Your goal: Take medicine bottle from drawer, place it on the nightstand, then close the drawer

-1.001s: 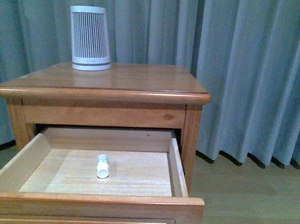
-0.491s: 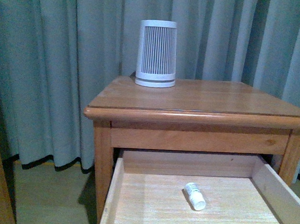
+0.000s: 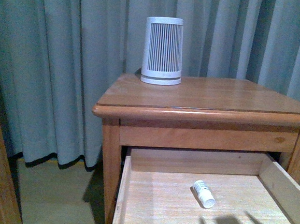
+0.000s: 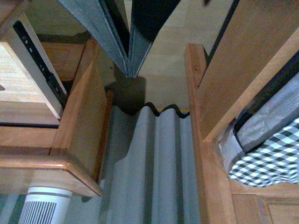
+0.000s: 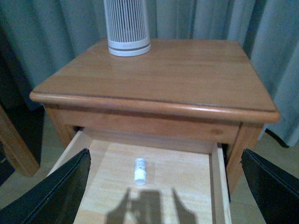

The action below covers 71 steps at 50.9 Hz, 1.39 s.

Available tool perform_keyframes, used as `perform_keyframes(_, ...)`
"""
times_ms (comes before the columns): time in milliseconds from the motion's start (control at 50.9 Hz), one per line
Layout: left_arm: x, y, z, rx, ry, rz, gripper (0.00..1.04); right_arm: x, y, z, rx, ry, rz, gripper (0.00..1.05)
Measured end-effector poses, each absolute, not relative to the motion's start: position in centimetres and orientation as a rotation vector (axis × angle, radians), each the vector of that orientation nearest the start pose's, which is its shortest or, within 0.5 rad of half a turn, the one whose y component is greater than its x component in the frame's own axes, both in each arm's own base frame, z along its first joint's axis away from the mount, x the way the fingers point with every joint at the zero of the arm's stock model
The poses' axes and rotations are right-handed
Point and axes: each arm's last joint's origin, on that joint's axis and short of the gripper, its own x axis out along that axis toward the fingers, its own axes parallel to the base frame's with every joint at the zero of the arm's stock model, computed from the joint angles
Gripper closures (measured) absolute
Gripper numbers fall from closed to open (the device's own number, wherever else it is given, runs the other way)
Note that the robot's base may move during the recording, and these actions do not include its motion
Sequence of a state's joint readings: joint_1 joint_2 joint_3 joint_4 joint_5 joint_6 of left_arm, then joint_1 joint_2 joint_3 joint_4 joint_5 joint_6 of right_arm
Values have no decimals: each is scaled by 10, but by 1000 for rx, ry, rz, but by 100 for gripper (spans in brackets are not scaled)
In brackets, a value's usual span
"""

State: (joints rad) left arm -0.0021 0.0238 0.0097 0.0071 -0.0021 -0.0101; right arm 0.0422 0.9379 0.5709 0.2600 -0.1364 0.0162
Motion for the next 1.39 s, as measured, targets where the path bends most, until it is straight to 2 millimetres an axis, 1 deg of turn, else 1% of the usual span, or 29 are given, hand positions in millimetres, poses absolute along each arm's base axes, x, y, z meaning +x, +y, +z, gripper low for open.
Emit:
perform_keyframes(59, 98, 0, 166, -10, -1, -1, 101, 235, 20, 275, -2, 132, 182, 7)
perform_keyframes(137, 98, 0, 166, -10, -4, -1, 101, 274, 34, 260, -32, 201, 186, 7)
perform_keyframes(157, 98, 0, 166, -10, -4, -1, 101, 278, 36, 257, -33, 213, 188, 7)
perform_keyframes(177, 98, 0, 166, -10, -4, -1, 101, 291, 41, 248, -37, 246, 191, 7)
perform_keyframes(216, 98, 0, 166, -10, -5, -1, 101, 311, 48, 232, -44, 291, 188, 7)
perform_keyframes(275, 98, 0, 166, -10, -4, -1, 101, 333, 57, 211, -49, 354, 181, 7)
perform_keyframes(295, 98, 0, 166, -10, -4, -1, 101, 337, 58, 207, -50, 364, 180, 7)
perform_keyframes(334, 97, 0, 166, -11, -5, -1, 101, 351, 63, 192, -57, 396, 171, 7)
perform_keyframes(393, 97, 0, 166, -10, -5, -1, 93, 367, 68, 172, -66, 440, 159, 7)
perform_keyframes(412, 97, 0, 166, -10, -5, -1, 87, 373, 70, 165, -68, 455, 153, 7)
perform_keyframes(452, 97, 0, 166, -10, -5, -1, 79, 389, 75, 141, -72, 508, 147, 7)
perform_keyframes(550, 97, 0, 166, -10, -5, -1, 57, 412, 86, 101, -77, 578, 146, 7)
perform_keyframes(589, 97, 0, 166, -10, -5, -1, 49, 418, 89, 91, -78, 591, 148, 7)
perform_keyframes(668, 97, 0, 166, -10, -5, -1, 38, 427, 93, 79, -81, 601, 154, 7)
perform_keyframes(707, 97, 0, 166, -10, -5, -1, 29, 431, 96, 73, -82, 604, 156, 7)
perform_keyframes(726, 97, 0, 166, -10, -5, -1, 27, 433, 97, 71, -83, 606, 158, 7)
perform_keyframes(864, 97, 0, 166, -10, -5, -1, 7, 443, 100, 62, -82, 606, 165, 7)
perform_keyframes(884, 97, 0, 166, -10, -5, -1, 6, 444, 100, 61, -82, 603, 164, 7)
perform_keyframes(923, 97, 0, 166, -9, -5, -1, 5, 446, 100, 60, -83, 597, 159, 8)
perform_keyframes(962, 97, 0, 166, -9, -5, -1, 7, 447, 100, 59, -84, 591, 155, 12)
perform_keyframes(1001, 97, 0, 166, -9, -5, -1, 7, 448, 101, 59, -83, 589, 155, 19)
perform_keyframes(1158, 97, 0, 166, -8, -5, -1, 7, 448, 103, 60, -82, 565, 166, 39)
perform_keyframes(1296, 97, 0, 166, -9, -5, -1, 7, 440, 103, 57, -76, 577, 184, 58)
perform_keyframes(1355, 97, 0, 166, -8, -5, -1, 7, 434, 101, 56, -61, 597, 190, 69)
perform_keyframes(1394, 97, 0, 166, -8, -5, -1, 7, 430, 100, 58, -44, 603, 189, 73)
